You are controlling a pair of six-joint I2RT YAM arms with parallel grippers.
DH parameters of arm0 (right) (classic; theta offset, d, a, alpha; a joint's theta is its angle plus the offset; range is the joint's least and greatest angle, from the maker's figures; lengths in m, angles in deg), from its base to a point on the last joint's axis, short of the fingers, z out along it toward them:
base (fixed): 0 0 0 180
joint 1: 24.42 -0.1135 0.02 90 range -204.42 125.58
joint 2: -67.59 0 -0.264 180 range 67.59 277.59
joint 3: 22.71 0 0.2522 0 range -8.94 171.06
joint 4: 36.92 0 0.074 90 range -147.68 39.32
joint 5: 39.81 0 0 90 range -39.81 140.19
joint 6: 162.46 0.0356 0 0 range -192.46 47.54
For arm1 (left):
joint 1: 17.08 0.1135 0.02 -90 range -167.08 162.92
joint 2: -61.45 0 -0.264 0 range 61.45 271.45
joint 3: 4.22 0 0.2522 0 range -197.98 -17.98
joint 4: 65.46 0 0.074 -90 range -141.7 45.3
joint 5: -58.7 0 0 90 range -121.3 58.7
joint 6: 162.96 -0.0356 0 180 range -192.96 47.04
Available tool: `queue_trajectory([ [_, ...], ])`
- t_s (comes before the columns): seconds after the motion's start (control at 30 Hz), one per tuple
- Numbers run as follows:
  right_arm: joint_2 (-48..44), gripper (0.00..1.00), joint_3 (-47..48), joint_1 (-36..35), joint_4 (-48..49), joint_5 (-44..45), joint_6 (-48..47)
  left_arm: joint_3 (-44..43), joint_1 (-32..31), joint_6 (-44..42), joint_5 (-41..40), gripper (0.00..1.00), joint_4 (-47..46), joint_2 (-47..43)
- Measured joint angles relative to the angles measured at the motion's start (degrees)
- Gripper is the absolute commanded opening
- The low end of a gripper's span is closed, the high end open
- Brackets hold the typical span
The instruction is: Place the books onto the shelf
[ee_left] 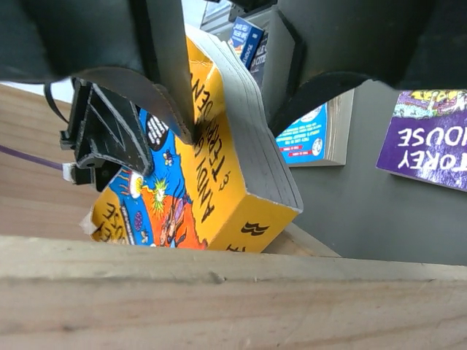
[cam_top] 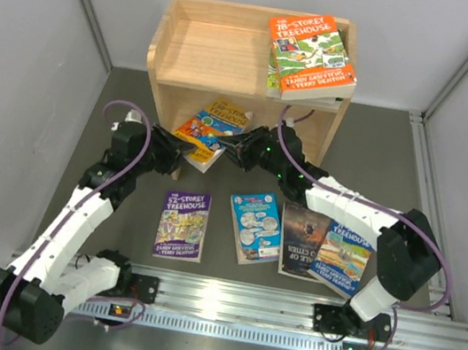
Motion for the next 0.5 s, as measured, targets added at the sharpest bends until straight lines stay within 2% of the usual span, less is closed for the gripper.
queue_trajectory([
  [0.07,0.0,0.0,0.0,0.2,0.0,-0.2,0.0,-0.2,-0.8,0.2,-1.2,0.43,-0.1,0.7],
  [0.1,0.0,0.0,-0.1,0.3,0.0,-0.2,0.0,-0.4,-1.2,0.3,-1.7,0.32,-0.1,1.0],
  [0.17,0.0,0.0,-0.1,0.5,0.0,-0.1,0.2,-0.7,-1.9,0.8,-2.9,0.23,-0.3,1.1],
  [0.23,0.0,0.0,-0.1,0.7,0.5,-0.2,0.7,-1.0,-2.3,1.4,-3.9,0.0,-0.8,1.0],
  [0.27,0.0,0.0,-0.2,0.8,0.7,-0.4,0.8,-1.1,-2.6,1.7,-4.5,0.0,-1.0,0.9],
  [0.3,0.0,0.04,-0.3,0.8,1.1,-0.5,0.9,-1.2,-2.8,1.9,-5.0,0.0,-1.0,0.9],
  [0.37,0.0,0.22,-0.8,1.0,1.6,-0.8,1.0,-1.2,-3.6,2.0,-6.1,0.0,-1.0,0.9],
  [0.4,0.0,0.51,-0.9,1.1,1.8,-1.0,0.9,-1.2,-4.1,2.0,-6.9,0.0,-1.0,0.9],
  [0.5,-1.2,0.78,-0.3,1.1,3.2,-2.2,-0.7,-1.3,-5.7,3.0,-9.4,0.0,-1.1,0.5],
])
